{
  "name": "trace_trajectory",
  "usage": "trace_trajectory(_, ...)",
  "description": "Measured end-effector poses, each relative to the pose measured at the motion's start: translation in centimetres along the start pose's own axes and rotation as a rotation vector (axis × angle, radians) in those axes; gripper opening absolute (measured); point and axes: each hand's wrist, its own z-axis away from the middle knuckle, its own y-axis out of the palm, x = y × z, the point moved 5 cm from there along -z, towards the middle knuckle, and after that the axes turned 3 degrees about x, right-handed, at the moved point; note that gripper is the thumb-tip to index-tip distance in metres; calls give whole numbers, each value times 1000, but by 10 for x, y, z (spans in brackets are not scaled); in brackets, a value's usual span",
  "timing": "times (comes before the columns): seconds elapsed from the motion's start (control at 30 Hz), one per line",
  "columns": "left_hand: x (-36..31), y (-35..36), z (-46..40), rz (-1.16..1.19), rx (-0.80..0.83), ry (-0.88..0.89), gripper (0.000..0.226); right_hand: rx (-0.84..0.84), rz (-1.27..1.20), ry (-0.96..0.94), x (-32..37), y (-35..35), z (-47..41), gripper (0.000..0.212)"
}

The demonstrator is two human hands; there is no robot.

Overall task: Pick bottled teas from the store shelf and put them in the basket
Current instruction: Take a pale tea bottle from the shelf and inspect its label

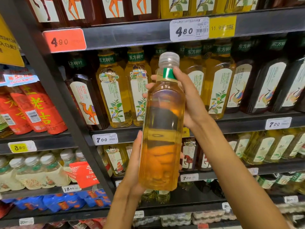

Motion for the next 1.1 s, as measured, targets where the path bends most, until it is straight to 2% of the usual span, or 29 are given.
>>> trace_trajectory(0.1, -6, -9, -2, -58, -76, 39, 77, -34, 64, -73, 5, 0, 0, 41)
trace_trajectory(0.2, -20, -17, 1, -286, -187, 146, 65, -181, 314, -229, 18, -1, 4, 28)
trace_trajectory(0.3, -18, -12, 3, -449, -194, 156, 64, -311, 467, -254, 23, -4, 5, 41)
trace_trajectory(0.4, -9, -4, -2, -436, -172, 155, 62, -290, 606, -216, 27, -10, 3, 48)
trace_trajectory(0.47, -6, -5, -5, -395, -170, 164, 60, -214, 571, -180, 28, -13, 1, 43)
trace_trajectory(0.57, -3, -8, -11, -342, -161, 144, 62, -100, 311, -95, 23, -17, -6, 26)
trace_trajectory(0.67, -6, -10, -19, -359, -235, 114, 74, -156, 340, -113, 26, -25, -13, 25)
trace_trajectory(0.73, -15, -11, -27, -485, -326, 149, 82, -213, 428, -123, 29, -30, -16, 28)
trace_trajectory(0.8, -25, -9, -33, -659, -387, 262, 65, -261, 485, -127, 31, -33, -21, 29)
trace_trajectory(0.9, -32, 3, -29, -763, -430, 429, 45, -292, 514, -155, 33, -30, -28, 30)
trace_trajectory(0.93, -32, 5, -29, -802, -420, 446, 52, -303, 523, -175, 34, -29, -31, 30)
trace_trajectory(1.03, -30, 0, -33, -998, -422, 382, 92, -343, 609, -242, 41, -23, -38, 26)
trace_trajectory(1.1, -31, -5, -33, -1067, -453, 366, 99, -371, 658, -298, 45, -20, -42, 24)
